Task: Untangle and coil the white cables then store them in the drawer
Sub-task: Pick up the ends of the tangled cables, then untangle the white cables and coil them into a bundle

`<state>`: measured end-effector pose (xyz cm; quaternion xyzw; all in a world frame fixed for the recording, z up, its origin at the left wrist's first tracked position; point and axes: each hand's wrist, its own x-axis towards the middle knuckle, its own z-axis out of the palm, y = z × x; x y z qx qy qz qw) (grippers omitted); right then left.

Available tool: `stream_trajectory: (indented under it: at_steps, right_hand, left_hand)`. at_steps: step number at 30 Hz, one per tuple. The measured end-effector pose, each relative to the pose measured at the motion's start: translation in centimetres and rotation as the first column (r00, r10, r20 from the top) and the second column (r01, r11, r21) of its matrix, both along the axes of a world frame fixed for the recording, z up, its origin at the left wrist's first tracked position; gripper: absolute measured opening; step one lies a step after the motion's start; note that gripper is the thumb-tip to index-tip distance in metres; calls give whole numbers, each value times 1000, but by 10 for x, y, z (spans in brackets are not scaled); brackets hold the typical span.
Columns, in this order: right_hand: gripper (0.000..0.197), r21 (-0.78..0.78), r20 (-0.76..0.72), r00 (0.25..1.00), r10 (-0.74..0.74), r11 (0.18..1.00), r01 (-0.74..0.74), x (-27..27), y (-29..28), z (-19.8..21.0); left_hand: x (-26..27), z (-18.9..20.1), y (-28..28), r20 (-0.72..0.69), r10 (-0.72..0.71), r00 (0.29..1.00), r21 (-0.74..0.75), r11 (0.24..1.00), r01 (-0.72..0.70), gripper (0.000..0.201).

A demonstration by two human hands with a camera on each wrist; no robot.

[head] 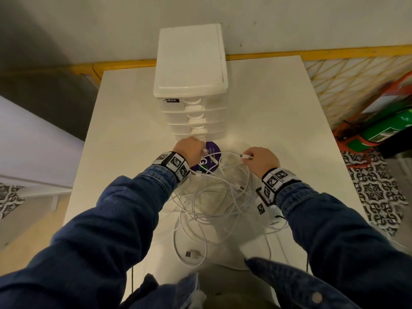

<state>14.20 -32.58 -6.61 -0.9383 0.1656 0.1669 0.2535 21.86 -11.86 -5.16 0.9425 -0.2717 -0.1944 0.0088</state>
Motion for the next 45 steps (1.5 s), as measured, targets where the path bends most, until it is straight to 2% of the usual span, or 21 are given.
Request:
stream_trajectory:
  at_steps: [3, 7, 12, 16, 20, 23, 28, 30, 32, 35, 38, 41, 43, 45]
  right_hand:
    - [25, -4, -31, 999, 9, 1000, -9, 1, -2, 2]
    - [25, 16, -65, 998, 2, 1000, -1, -6, -6, 2]
    - [24, 98, -53, 998, -17, 995, 22, -19, -12, 1]
    - [25, 121, -24, 997, -76, 989, 79, -28, -15, 1]
    - [25, 104, -33, 996, -83, 991, 86, -32, -14, 2]
    - [25, 100, -28, 995, -97, 990, 99, -31, -9, 7]
    - [20, 148, 198, 951, -237, 966, 210, -34, -4, 32]
    - [22, 203, 299, 919, -257, 958, 202, -37, -3, 49]
    - [26, 287, 424, 861, -281, 943, 166, -39, 1, 71]
    - [30, 407, 567, 767, -299, 912, 54, -39, 5, 106]
    - [24, 442, 599, 755, -266, 896, -35, -39, 9, 136]
    - [20, 475, 616, 746, -253, 875, -96, -47, 16, 161]
    - [17, 497, 627, 734, -260, 859, -122, -55, 21, 169]
    - [14, 548, 623, 729, -283, 823, -149, -63, 26, 174]
  left_hand:
    - [-3, 0, -1, -28, 22, 999, 78, 997, -20, 35]
    - [-8, 0, -4, -5, 44, 999, 39, 998, -43, 47]
    - [-10, 1, -9, 13, 17, 1000, 119, 993, -18, 36]
    - [-16, 1, -5, 9, 154, 988, 93, 984, -155, 32]
    - [-21, 9, 1, 48, 332, 942, -27, 943, -331, 31]
    - [-25, 17, 8, 101, 409, 907, -138, 908, -395, 32]
    - [-40, 41, 17, 80, 466, 881, -459, 802, -383, 24]
    - [-46, 59, 15, 80, 465, 881, -546, 760, -352, 30]
    - [-51, 78, 11, 116, 443, 889, -584, 755, -300, 35]
    - [-57, 106, 5, 125, 415, 901, -618, 743, -257, 27]
    - [-69, 133, -3, 48, 387, 921, -691, 679, -249, 25]
    - [-85, 155, -11, -36, 344, 938, -760, 600, -249, 13]
    - [-97, 165, -16, -91, 326, 941, -816, 517, -258, 19]
    - [-109, 169, -19, -96, 332, 938, -838, 481, -257, 35]
